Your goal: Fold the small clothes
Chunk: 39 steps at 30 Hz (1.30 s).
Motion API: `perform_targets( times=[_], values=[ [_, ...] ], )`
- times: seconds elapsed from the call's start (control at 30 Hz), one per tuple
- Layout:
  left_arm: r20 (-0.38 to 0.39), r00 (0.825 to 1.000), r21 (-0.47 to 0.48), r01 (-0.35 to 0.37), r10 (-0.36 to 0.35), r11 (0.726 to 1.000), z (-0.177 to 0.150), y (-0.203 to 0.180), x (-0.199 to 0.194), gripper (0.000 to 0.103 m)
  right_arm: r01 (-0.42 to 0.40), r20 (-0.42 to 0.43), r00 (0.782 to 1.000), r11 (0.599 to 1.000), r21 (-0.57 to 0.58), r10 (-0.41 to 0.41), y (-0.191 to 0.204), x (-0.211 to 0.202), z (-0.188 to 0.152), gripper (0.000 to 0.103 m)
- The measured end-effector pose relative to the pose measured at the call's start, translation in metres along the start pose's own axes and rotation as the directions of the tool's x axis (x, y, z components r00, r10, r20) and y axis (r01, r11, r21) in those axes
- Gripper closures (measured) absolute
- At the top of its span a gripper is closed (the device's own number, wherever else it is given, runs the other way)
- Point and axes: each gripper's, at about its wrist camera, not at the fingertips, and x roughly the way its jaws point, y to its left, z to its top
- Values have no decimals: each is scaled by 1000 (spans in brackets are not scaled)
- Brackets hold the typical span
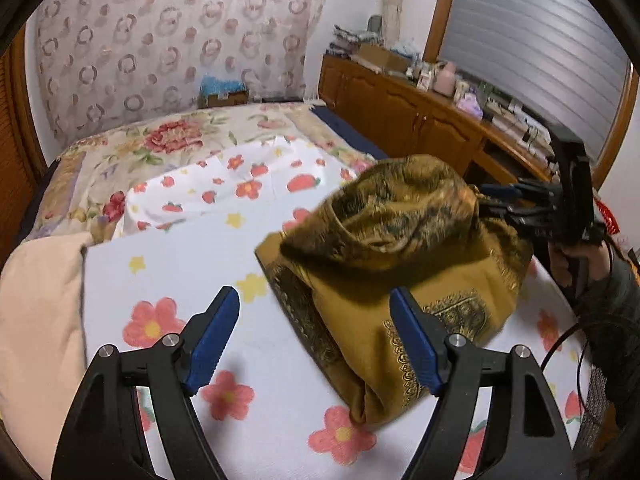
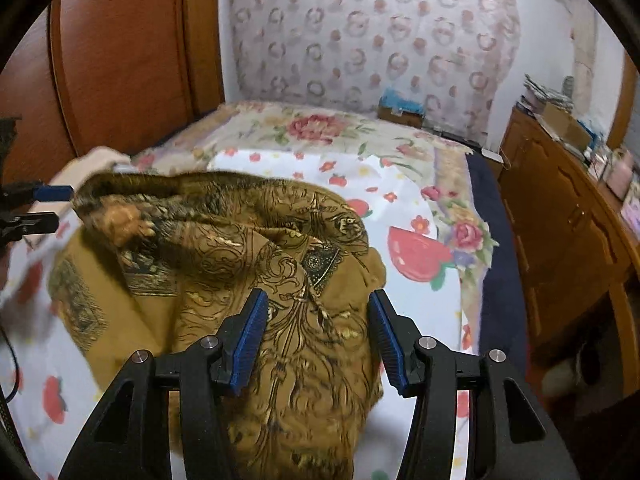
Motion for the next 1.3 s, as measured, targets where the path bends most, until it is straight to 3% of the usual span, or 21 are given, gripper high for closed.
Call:
perform_targets(
  times=[0.03, 0.07, 0.1, 0.2, 0.23, 0.27, 0.37, 0.47, 0.57, 0.63, 0.73, 0.93, 1.2, 1.3],
  values=[
    [-5, 1000, 4, 2, -2, 1000, 0, -2, 3, 25, -9, -11, 1000, 1000, -9, 9, -2, 2, 3, 80],
    [-8, 1000, 7, 6, -6, 1000, 1, -4, 5, 25, -17, -11, 1000, 1000, -15, 17, 0, 0, 4, 91],
    [-11, 1000, 10, 7, -7, 1000, 3, -6, 7, 25, -19, 2, 1000, 1000, -17, 19, -4, -2, 6, 94],
    [-13, 1000, 27, -10, 10, 1000, 9, -9, 13, 25, -18, 100, 995, 999, 47, 14, -14, -22, 6, 96],
    [-9, 1000, 31, -18, 18, 999, 10, -8, 14, 25, 60, 117, 991, 994, 92, -70, -21, -27, 3, 96],
    [-7, 1000, 36, -27, 27, 999, 14, -7, 17, 25, 113, 114, 985, 983, 142, -130, -26, -29, 0, 96],
    [-16, 996, 30, -83, 84, 996, 22, 3, 29, 25, 96, 99, 988, 969, 227, -121, -35, -32, -6, 96],
    [-28, 998, -4, -59, 59, 998, 23, 13, 35, 25, 107, 68, 990, 969, 220, -125, -30, -32, -6, 96],
    [-37, 998, -13, -51, 51, 999, 20, 14, 39, 25, 114, 60, 990, 972, 206, -129, -30, -35, 0, 79],
    [-43, 998, -13, -40, 39, 999, 18, 13, 42, 25, 112, 58, 990, 974, 199, -126, -31, -36, 1, 54],
    [-51, 998, -25, -28, 27, 999, 17, 14, 47, 25, 102, 46, 992, 975, 195, -113, -29, -28, 0, 40],
    [-75, 997, -40, -8, 5, 999, 19, 18, 58, 49, 120, -21, 993, 975, 190, -118, -28, -12, -1, 35],
    [-96, 995, -69, 10, -17, 998, 14, 24, 66, 52, -13, -46, 999, 965, 262, 26, -41, -1, 2, 35],
    [-96, 995, -63, 23, -29, 998, 15, 22, 67, 61, -55, -41, 997, 961, 270, 68, -47, 0, 2, 36]
  ],
)
